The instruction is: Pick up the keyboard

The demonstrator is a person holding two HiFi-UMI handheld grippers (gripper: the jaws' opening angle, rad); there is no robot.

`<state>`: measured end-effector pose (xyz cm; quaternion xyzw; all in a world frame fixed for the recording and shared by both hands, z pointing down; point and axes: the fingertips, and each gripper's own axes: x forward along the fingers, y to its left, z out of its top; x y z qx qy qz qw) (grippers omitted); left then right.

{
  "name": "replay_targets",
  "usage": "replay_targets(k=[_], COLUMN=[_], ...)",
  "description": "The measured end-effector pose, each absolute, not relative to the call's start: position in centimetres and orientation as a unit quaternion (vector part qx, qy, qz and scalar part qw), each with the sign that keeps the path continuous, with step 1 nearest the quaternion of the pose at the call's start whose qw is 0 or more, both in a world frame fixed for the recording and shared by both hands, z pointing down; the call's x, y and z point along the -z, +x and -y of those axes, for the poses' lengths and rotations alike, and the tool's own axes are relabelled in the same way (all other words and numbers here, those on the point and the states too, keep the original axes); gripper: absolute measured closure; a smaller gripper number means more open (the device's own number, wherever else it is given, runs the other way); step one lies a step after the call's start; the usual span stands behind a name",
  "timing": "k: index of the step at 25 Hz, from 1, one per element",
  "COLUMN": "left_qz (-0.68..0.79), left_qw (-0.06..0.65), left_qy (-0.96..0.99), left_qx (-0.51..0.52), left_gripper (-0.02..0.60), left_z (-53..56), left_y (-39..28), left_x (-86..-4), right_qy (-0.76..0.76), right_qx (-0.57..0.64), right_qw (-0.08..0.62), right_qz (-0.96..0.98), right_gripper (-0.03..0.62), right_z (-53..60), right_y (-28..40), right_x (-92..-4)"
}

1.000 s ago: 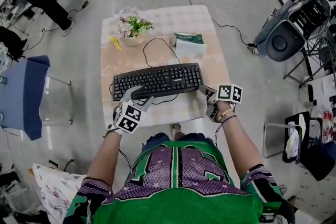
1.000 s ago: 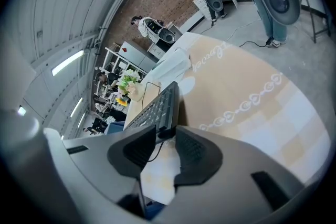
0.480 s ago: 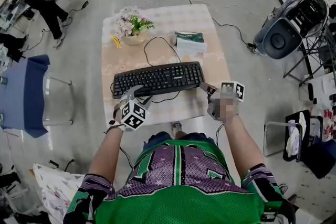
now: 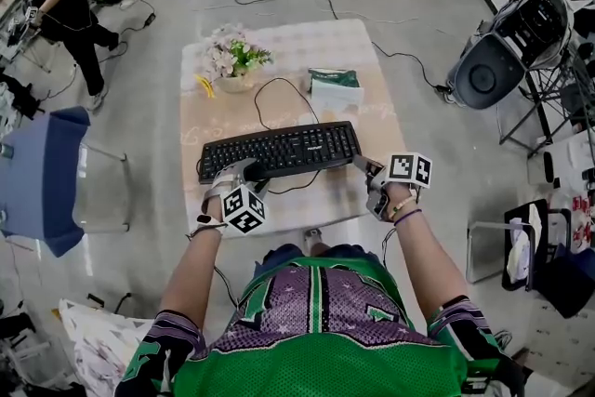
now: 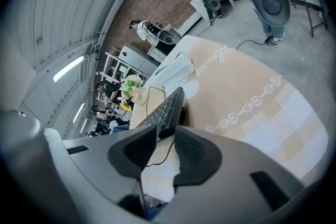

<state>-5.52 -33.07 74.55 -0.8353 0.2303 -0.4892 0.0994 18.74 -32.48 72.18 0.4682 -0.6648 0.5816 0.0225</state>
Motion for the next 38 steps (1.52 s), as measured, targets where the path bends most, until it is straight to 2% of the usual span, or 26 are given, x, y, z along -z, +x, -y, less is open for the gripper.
replay_targets(k=[20, 26, 29, 32, 38], left_qz=[-0.203, -0.206, -0.213, -0.225, -0.227], left_qw=[0.161, 0.158, 0.183, 0.217, 0.221], left_qy=[-0.791, -0.79, -0.781, -0.767, -0.767], left_qx=[0.555, 0.555, 0.558, 0.56, 0.558], left_gripper=[0.344, 0.344, 0.378, 0.454, 0.485], left_z=[37.3, 37.6, 38.0, 38.6, 39.0], left_y=[-3.4, -3.3, -3.4, -3.6, -3.7], left_x=[-77.5, -77.5, -77.0, -75.9, -75.1], right_qy=[0.454, 0.457, 0.453, 0.442, 0.422], right_qx=[-0.595, -0.6, -0.598, -0.596, -0.577], right_qw=[0.01, 0.0, -0.008, -0.022, -0.067], right_qz=[0.663, 0.657, 0.661, 0.67, 0.696], right_gripper=[0.493, 0.493, 0.498, 0.5, 0.5], right_z=[34.1, 34.5, 34.7, 34.9, 35.4], right_y=[19.2, 19.4, 19.3, 19.3, 19.8], right_x=[-72.0, -72.0, -71.7, -71.0, -68.8])
